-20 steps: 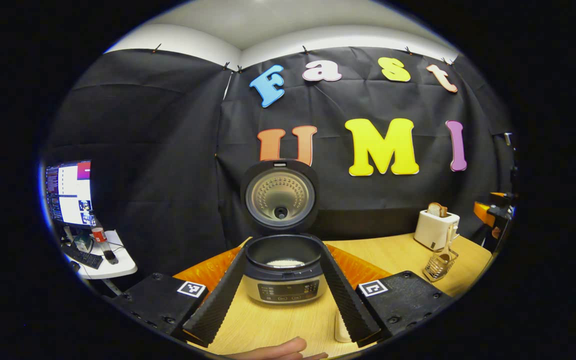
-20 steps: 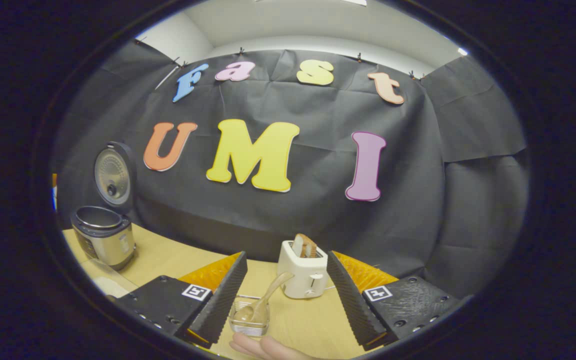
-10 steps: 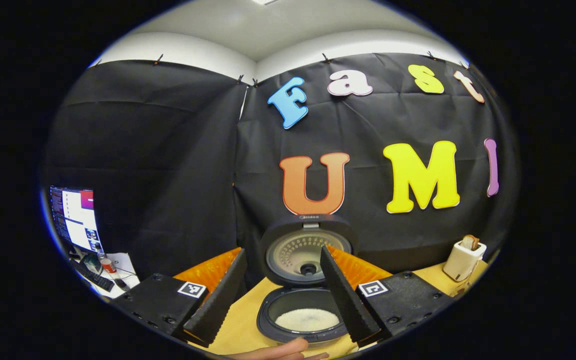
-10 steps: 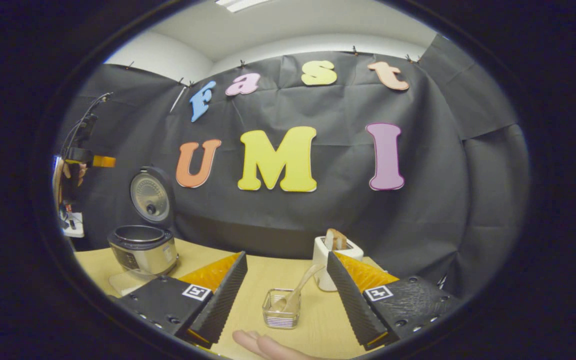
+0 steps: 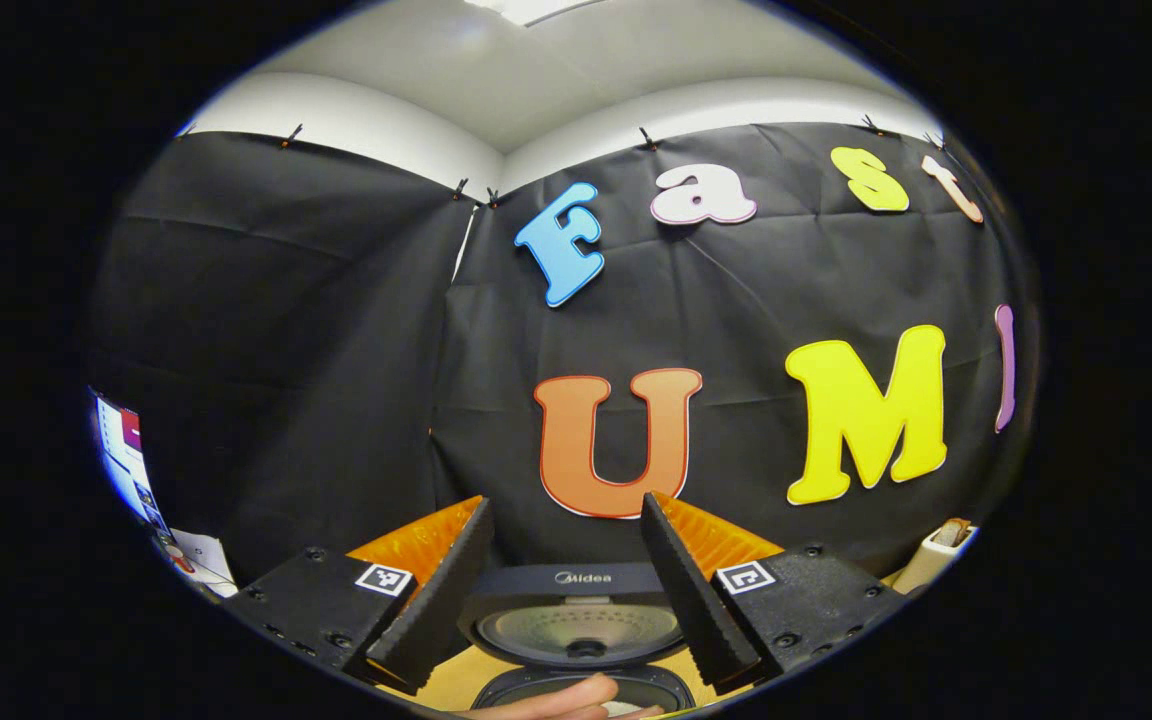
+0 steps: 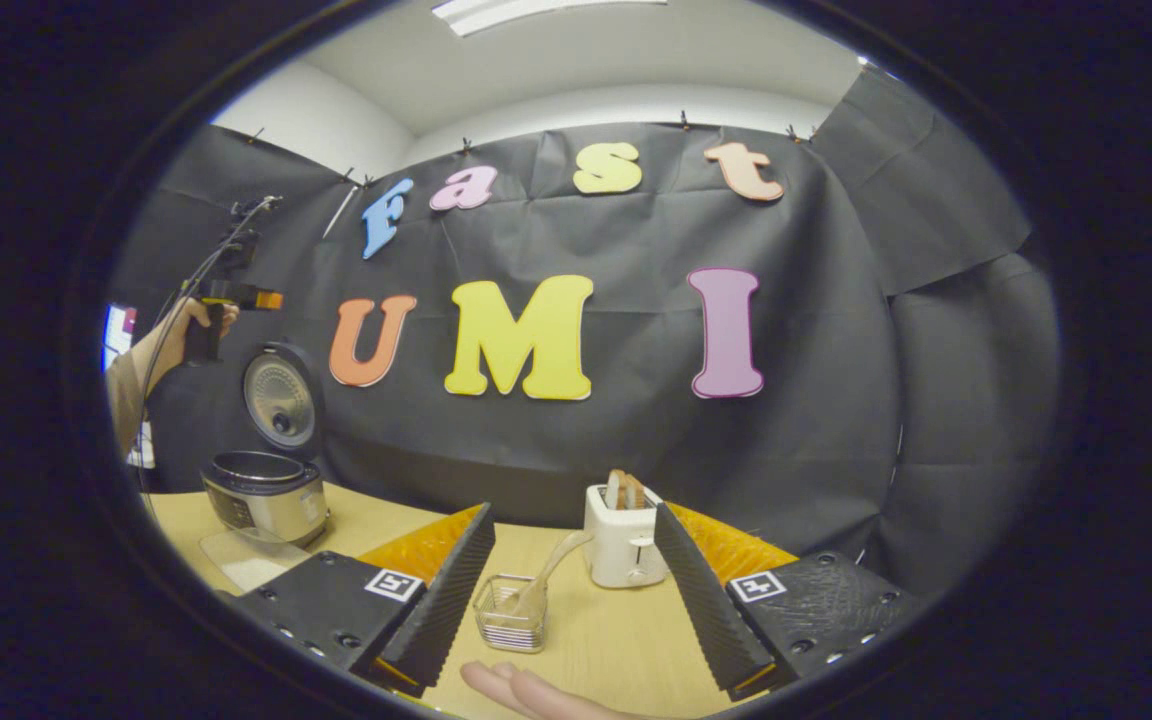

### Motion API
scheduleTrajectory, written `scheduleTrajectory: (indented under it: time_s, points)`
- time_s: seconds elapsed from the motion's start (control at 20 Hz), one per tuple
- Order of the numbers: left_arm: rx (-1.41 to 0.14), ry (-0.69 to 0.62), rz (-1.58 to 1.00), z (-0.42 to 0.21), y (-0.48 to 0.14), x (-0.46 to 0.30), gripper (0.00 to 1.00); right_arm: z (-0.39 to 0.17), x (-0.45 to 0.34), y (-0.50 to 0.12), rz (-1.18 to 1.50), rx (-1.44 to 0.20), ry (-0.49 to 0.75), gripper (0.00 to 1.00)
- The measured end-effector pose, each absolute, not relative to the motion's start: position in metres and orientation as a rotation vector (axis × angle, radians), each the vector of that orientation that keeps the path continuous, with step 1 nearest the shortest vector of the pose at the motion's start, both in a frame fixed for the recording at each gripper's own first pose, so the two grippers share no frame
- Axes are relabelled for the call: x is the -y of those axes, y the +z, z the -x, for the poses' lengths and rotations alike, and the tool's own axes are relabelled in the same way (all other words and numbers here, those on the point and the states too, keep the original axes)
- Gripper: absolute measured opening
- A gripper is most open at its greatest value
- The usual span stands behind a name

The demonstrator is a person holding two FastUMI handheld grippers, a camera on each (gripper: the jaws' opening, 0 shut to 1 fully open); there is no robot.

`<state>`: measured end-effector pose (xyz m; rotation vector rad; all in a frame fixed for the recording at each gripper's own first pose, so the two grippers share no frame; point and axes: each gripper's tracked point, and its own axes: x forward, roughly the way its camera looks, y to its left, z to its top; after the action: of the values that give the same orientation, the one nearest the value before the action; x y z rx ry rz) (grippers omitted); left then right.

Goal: Close the left gripper, press the button to open the rice cooker; take a wooden spoon from the chopstick holder with the right hand, scoop a spoonful of rice and pour it into the rice cooker, then put the wooden spoon back into the chopstick holder.

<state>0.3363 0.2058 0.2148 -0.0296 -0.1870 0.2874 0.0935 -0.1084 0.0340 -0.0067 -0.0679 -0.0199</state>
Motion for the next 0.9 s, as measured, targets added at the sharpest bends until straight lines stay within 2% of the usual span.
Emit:
scheduleTrajectory:
  time_s: [0.25, 0.5, 0.55, 0.6, 0.75, 0.8, 0.85, 0.9]
  points:
    - [0.202, 0.279, -0.021, -0.399, 0.203, -0.214, 0.94, -0.095, 0.109, 0.024, 0.019, 0.069, -0.031, 0.95]
    - [0.169, 0.272, 0.018, -0.426, 0.185, -0.221, 0.94, -0.103, 0.101, 0.002, -0.019, 0.014, -0.006, 0.96]
    - [0.157, 0.273, 0.022, -0.428, 0.179, -0.222, 0.86, -0.103, 0.100, -0.002, -0.028, 0.008, -0.004, 0.96]
    - [0.138, 0.272, 0.022, -0.431, 0.173, -0.222, 0.94, -0.104, 0.101, -0.005, -0.033, 0.001, -0.006, 0.95]
    - [0.105, 0.235, 0.043, -0.433, 0.164, -0.217, 0.94, -0.101, 0.098, -0.015, -0.040, -0.020, -0.005, 0.96]
    - [0.092, 0.235, 0.047, -0.432, 0.161, -0.214, 0.92, -0.101, 0.095, -0.019, -0.046, -0.029, 0.001, 0.96]
    - [0.094, 0.233, 0.038, -0.436, 0.158, -0.216, 0.84, -0.099, 0.094, -0.022, -0.052, -0.037, 0.007, 0.96]
    - [0.080, 0.229, 0.029, -0.432, 0.157, -0.214, 0.96, -0.097, 0.093, -0.025, -0.056, -0.044, 0.011, 0.96]
